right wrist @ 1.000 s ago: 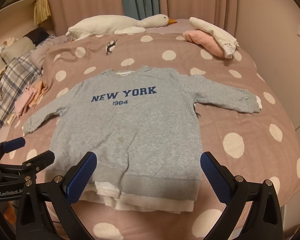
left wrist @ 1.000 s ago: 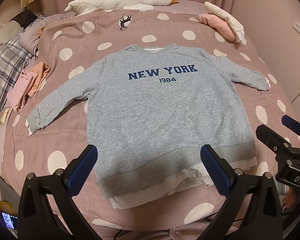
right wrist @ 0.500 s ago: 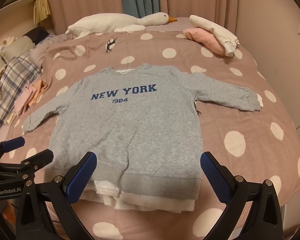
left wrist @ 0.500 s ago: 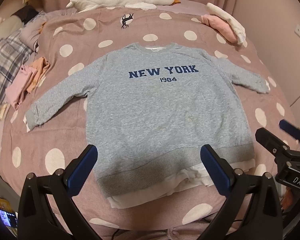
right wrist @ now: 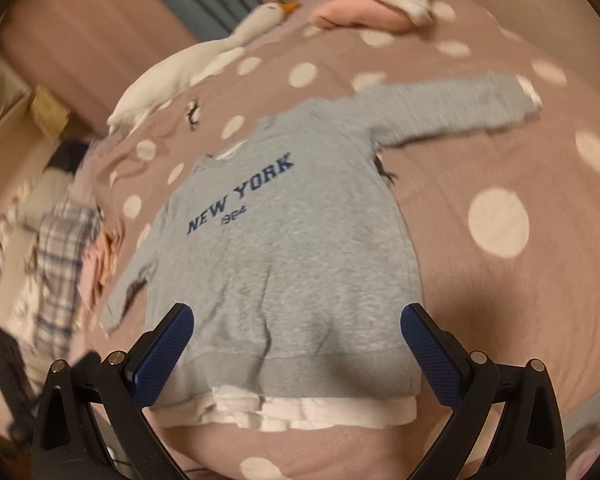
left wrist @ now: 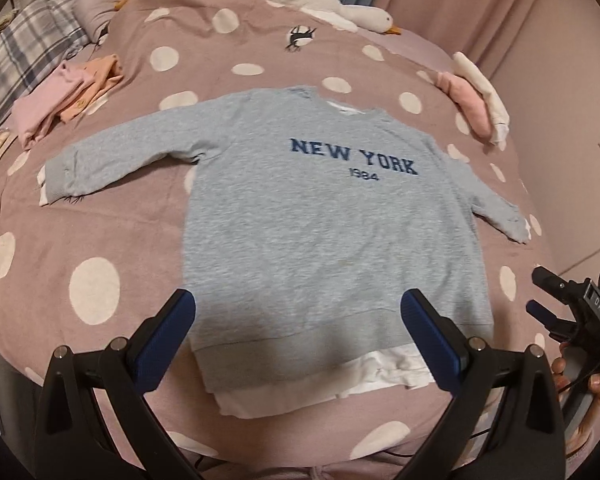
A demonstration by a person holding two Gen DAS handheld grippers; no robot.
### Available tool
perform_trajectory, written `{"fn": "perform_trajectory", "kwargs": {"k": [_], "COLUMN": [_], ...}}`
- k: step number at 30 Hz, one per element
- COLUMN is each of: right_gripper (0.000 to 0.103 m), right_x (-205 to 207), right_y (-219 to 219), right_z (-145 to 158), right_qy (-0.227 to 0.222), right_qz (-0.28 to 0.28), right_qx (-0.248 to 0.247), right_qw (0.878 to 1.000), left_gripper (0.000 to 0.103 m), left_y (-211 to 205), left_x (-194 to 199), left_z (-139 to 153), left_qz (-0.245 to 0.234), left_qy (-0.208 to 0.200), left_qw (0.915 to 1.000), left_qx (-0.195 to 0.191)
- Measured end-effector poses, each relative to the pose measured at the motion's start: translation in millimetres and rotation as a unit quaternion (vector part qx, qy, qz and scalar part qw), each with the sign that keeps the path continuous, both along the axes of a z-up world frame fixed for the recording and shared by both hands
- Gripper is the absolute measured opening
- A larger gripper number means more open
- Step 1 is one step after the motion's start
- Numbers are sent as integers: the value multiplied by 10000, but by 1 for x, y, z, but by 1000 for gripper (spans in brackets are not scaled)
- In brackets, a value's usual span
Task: Fold small clothes
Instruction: 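Move the right tool to a sleeve cuff and close on it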
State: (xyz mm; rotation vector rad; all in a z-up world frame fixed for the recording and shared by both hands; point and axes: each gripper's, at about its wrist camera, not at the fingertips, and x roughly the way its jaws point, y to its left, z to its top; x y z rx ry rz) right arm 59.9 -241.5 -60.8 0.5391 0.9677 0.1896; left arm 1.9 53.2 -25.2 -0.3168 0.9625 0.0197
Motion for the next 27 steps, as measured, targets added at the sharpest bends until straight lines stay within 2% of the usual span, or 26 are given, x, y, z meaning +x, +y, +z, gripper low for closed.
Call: {"fn": "perform_trajectory", "kwargs": {"k": [11, 17, 27], "right_gripper": [102, 102, 102], "right_x": [13, 22, 40], "right_y": [-52, -70, -101], "right_z": [-15, -19, -32], "right_qy": [156, 43, 122], "right_qz": [-884, -1042, -1260], "right_qx": [32, 97, 260], "right_qw": [9960, 9945, 9916], "left_gripper": [103, 103, 103], "left_y": [23, 22, 8], "left_x": [3, 11, 35], "left_z": [-9, -9, -15], "left_qz": [283, 242, 64], "left_qy": [32, 29, 127], "left_qw": [9996, 9996, 9998], "left_qx": [-89, -165, -159]}}
